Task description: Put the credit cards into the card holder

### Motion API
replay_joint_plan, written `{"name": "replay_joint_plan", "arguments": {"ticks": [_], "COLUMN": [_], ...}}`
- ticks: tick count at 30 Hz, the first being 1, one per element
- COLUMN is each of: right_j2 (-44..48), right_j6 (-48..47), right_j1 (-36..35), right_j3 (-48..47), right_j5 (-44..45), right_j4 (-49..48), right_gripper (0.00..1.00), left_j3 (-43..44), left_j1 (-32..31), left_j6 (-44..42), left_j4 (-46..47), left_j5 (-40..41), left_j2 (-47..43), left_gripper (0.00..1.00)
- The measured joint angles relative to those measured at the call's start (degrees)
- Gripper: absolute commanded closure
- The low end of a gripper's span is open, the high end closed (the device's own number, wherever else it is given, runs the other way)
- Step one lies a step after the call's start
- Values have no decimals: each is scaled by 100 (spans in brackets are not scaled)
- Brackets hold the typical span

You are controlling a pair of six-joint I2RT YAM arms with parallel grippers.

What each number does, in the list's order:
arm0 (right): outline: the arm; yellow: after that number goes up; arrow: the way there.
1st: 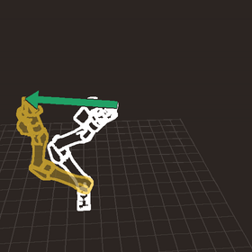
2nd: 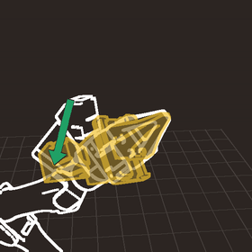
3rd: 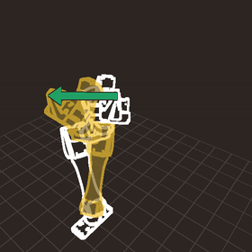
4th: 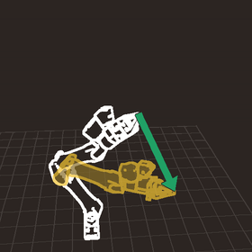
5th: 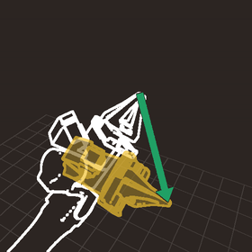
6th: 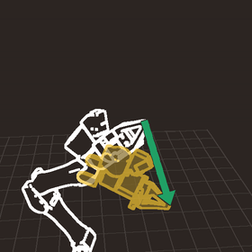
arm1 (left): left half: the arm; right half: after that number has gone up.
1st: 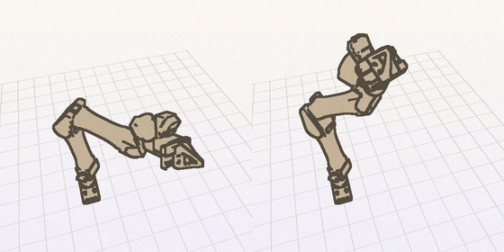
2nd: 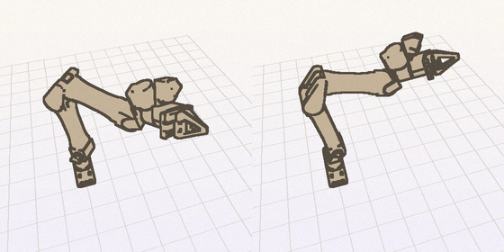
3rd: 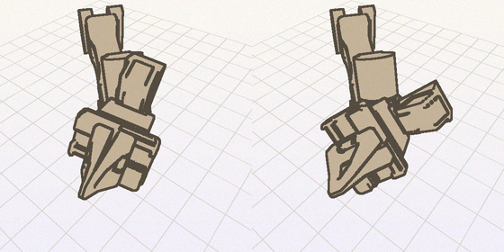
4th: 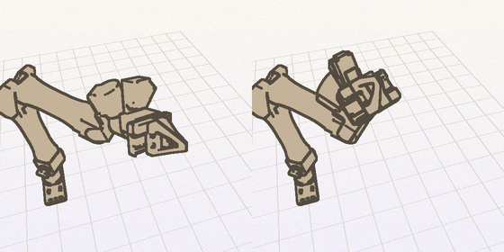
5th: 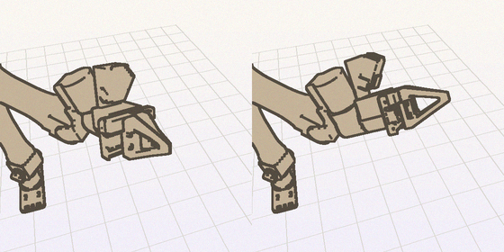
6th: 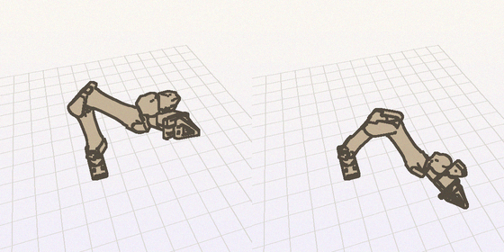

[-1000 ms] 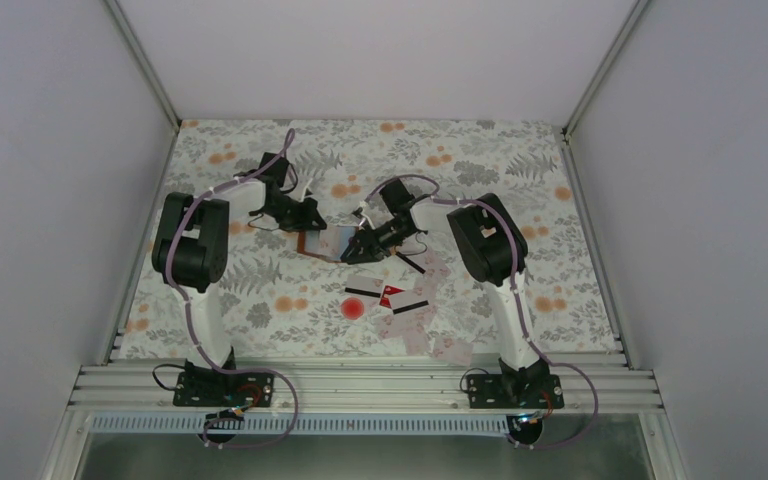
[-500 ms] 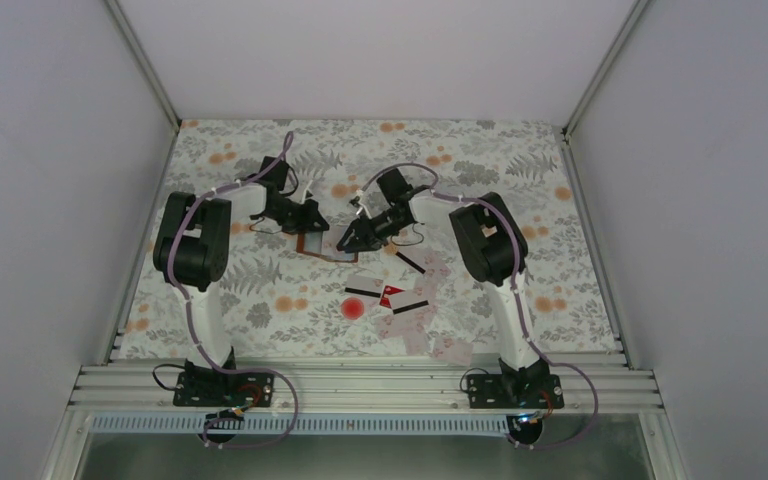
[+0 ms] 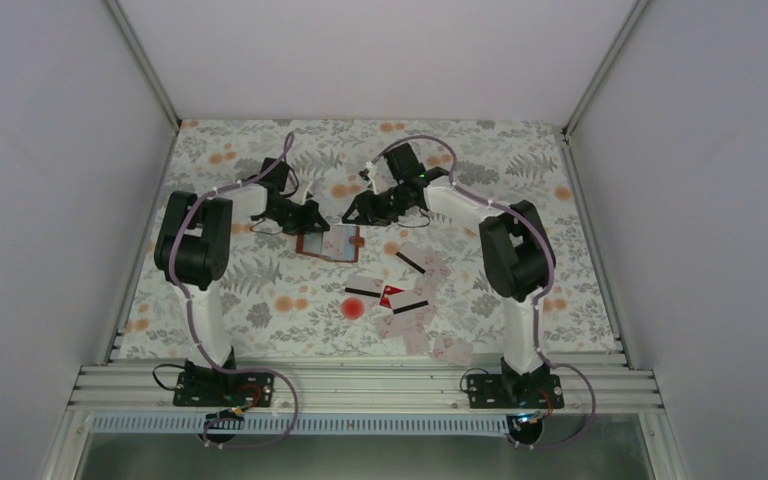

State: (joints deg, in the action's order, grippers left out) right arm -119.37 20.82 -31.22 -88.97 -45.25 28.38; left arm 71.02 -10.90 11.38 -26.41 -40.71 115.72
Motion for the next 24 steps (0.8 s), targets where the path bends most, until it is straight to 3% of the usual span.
{"name": "replay_joint_plan", "arguments": {"ticks": [10,24], "right_j2": [212,-372], "right_j6": [621,901], "right_j1": [2,-109], "right_j3": [433,396], "right_j5": [1128,881], "right_j4": [214,195], "right_gripper": [41,45], "left_j3": [0,13], "left_j1": [0,-11], "left_j6": [4,2], "left_j4": [2,-13], "left_j5": [2,4], "left_j2": [0,0], "left_gripper": [98,98]}}
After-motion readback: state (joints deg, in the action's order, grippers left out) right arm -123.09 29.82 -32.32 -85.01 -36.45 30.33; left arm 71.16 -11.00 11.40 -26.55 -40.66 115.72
